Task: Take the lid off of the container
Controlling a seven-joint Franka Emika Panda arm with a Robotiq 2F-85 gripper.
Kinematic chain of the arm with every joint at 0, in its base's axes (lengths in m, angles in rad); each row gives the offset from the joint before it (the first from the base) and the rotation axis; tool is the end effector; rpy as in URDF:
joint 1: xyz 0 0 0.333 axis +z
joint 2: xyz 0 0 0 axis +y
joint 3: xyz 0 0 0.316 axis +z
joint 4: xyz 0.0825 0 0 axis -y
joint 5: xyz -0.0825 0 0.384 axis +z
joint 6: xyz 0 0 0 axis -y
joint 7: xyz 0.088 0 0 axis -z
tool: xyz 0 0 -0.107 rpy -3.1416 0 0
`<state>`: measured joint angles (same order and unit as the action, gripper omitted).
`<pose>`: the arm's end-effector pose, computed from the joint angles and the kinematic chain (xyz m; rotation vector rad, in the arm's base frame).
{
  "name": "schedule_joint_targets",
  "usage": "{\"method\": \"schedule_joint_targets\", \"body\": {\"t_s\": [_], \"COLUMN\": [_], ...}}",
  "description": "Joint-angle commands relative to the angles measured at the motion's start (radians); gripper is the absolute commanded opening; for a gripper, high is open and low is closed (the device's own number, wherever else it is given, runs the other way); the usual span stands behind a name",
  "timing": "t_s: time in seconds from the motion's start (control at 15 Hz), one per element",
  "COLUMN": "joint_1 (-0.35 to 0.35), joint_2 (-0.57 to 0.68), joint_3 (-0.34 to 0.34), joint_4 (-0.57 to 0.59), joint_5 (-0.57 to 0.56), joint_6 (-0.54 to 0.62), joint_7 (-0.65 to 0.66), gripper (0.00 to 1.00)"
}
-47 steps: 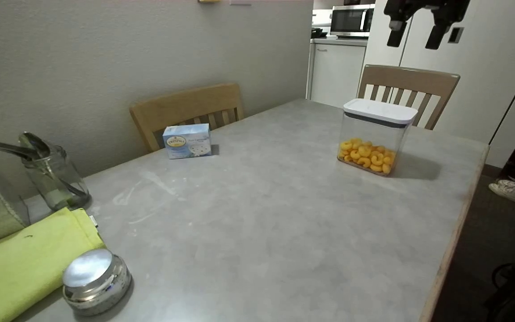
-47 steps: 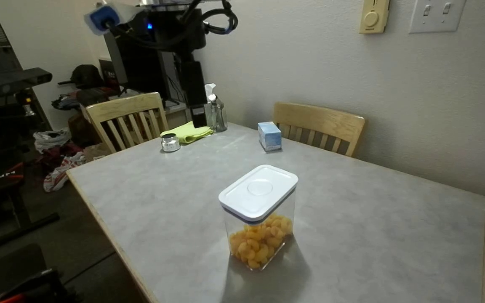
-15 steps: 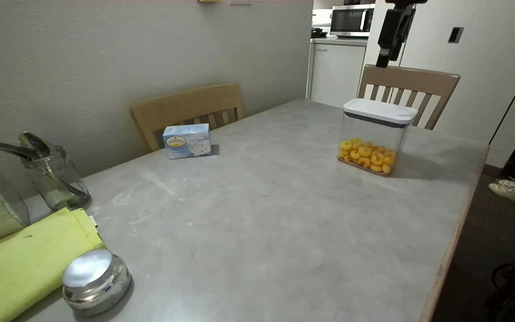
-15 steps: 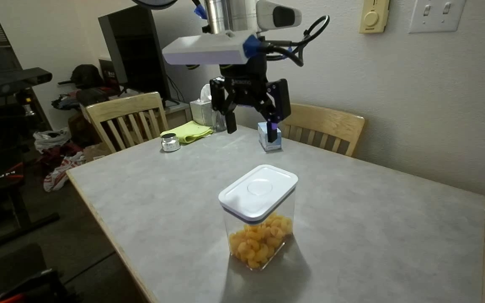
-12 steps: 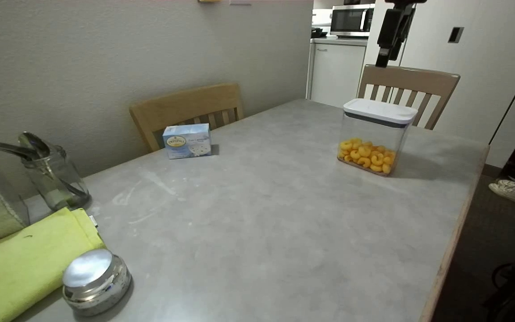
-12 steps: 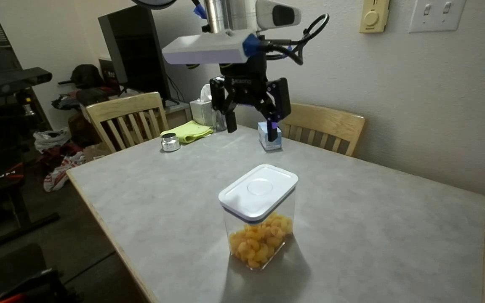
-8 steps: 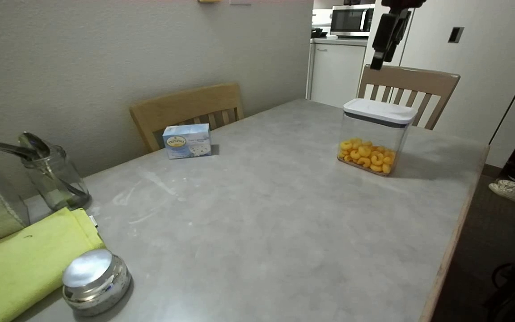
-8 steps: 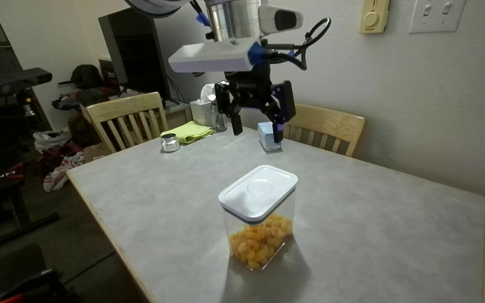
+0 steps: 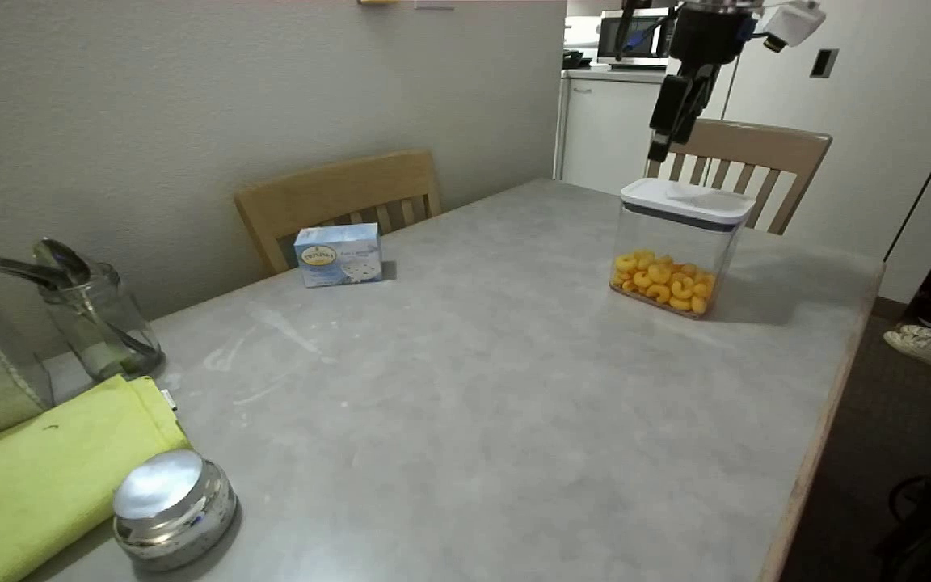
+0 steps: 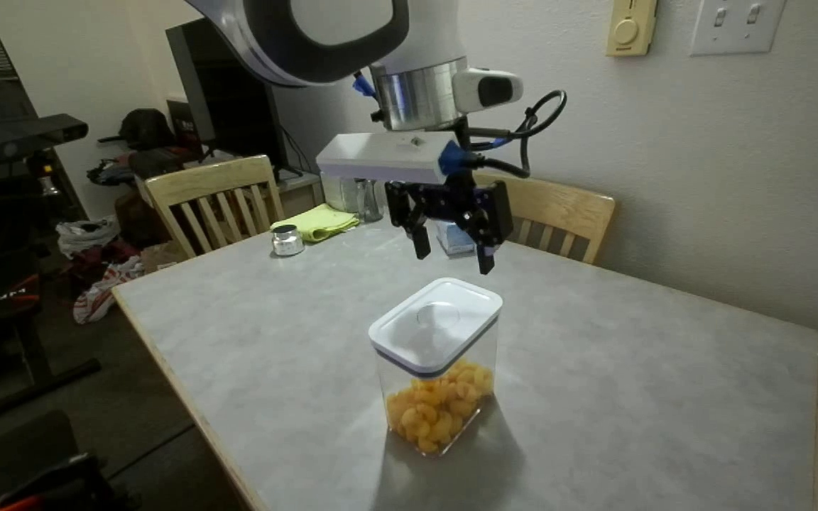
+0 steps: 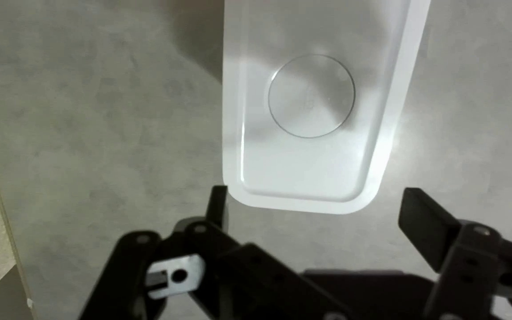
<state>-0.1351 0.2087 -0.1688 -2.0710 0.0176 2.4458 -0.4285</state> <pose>0.5693 -0.1757 0.3484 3.0465 0.1809 0.2296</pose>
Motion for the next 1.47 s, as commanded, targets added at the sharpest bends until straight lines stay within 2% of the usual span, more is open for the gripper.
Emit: {"method": "schedule_joint_targets", "body": {"t_s": [0.0,0.4,0.53,0.6,0.93,1.4], "joint_1": [-0.025,-0.012,-0.015,-0.020,-0.032,-0.031], "joint_2": [0.025,-0.008,-0.021,-0.023,-0.017,-0.014], "joint_3": [0.018,0.007,0.010,0.013,0.022,0.018], "joint_4": [0.001,-0.005,-0.015,-0.021,-0.049,-0.103], "joint_5": [-0.015,-0.076,-0.078,-0.064,-0.009,0.002], "joint_6": [0.025,-0.014,-0.015,-0.010,-0.015,0.002], "joint_7": [0.046,0.170,0.187,0.182,0.152,0.155], "gripper": [0.66,0.24,0.12,0.03,0.00,0.00]}}
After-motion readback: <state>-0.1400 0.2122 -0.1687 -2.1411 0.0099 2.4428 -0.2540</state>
